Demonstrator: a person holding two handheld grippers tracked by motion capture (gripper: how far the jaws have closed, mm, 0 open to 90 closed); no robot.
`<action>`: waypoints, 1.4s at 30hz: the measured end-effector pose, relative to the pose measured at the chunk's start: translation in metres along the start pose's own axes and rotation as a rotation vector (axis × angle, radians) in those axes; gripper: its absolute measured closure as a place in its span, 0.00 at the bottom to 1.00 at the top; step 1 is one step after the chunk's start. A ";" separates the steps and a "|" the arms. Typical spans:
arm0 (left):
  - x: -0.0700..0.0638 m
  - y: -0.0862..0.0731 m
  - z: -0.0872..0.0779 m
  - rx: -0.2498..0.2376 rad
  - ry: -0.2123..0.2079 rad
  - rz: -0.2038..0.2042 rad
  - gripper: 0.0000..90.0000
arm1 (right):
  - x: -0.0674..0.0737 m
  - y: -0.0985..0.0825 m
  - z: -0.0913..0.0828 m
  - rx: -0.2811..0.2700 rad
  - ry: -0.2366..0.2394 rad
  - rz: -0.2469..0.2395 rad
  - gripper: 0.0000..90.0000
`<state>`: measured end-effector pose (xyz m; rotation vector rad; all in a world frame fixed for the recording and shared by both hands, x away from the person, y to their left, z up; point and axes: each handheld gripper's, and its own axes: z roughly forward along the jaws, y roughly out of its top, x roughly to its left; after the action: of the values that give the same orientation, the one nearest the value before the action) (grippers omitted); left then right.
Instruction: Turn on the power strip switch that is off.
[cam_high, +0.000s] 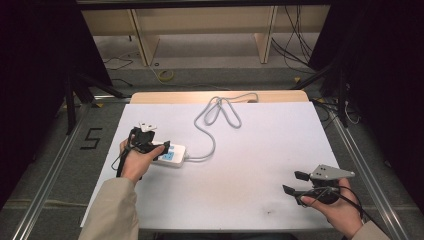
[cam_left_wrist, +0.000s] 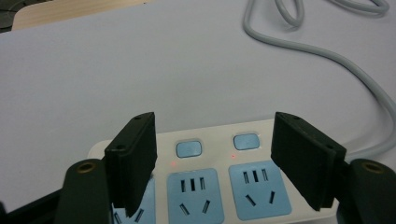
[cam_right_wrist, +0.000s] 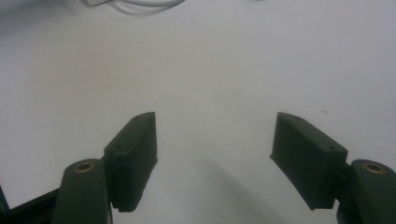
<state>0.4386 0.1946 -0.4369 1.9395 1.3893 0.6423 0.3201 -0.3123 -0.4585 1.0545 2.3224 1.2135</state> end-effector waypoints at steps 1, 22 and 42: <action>-0.001 0.000 -0.001 -0.002 -0.005 0.005 0.33 | 0.000 0.000 0.000 0.000 0.000 0.000 0.35; -0.021 -0.008 -0.018 -0.057 -0.035 0.118 0.32 | 0.000 0.000 0.000 -0.002 0.000 -0.002 0.35; -0.038 -0.025 -0.035 -0.075 -0.058 0.224 0.32 | 0.000 0.001 0.001 -0.001 0.001 -0.002 0.35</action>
<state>0.3859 0.1717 -0.4328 2.0530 1.1062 0.7252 0.3205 -0.3116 -0.4582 1.0520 2.3227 1.2141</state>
